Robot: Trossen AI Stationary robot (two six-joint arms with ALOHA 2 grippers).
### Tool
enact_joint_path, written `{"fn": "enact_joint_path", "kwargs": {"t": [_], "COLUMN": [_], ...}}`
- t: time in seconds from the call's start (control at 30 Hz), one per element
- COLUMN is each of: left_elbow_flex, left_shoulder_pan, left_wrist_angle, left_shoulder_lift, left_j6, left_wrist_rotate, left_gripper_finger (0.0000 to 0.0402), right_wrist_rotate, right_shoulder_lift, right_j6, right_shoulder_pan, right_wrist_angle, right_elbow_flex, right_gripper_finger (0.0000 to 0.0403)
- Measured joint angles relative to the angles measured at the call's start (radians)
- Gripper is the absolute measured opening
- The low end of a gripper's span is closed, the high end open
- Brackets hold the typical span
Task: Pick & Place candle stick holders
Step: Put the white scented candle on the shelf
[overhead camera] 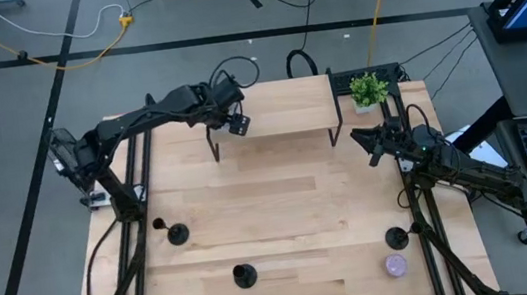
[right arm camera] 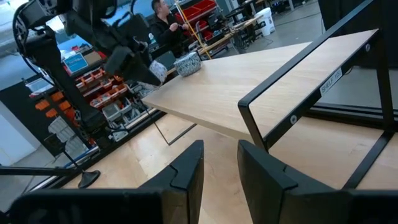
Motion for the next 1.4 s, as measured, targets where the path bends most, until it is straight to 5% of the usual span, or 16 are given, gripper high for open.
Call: {"fn": "enact_joint_path", "kwargs": {"t": [1.0,1.4], "left_elbow_flex": [0.0,0.0], "left_shoulder_pan": [0.001,0.03], "left_wrist_angle": [-0.008,0.012], "left_shoulder_lift": [0.015,0.007], "left_j6": [0.001,0.014], "left_wrist_rotate": [0.051,0.086], "left_gripper_finger": [0.0316,0.0376], "right_wrist_rotate": [0.0,0.0], "right_shoulder_lift": [0.0,0.0], "right_j6": [0.0,0.0], "right_shoulder_pan": [0.0,0.0], "right_wrist_angle": [0.0,0.0], "right_elbow_flex": [0.0,0.0], "right_gripper_finger": [0.0089,0.0089]}}
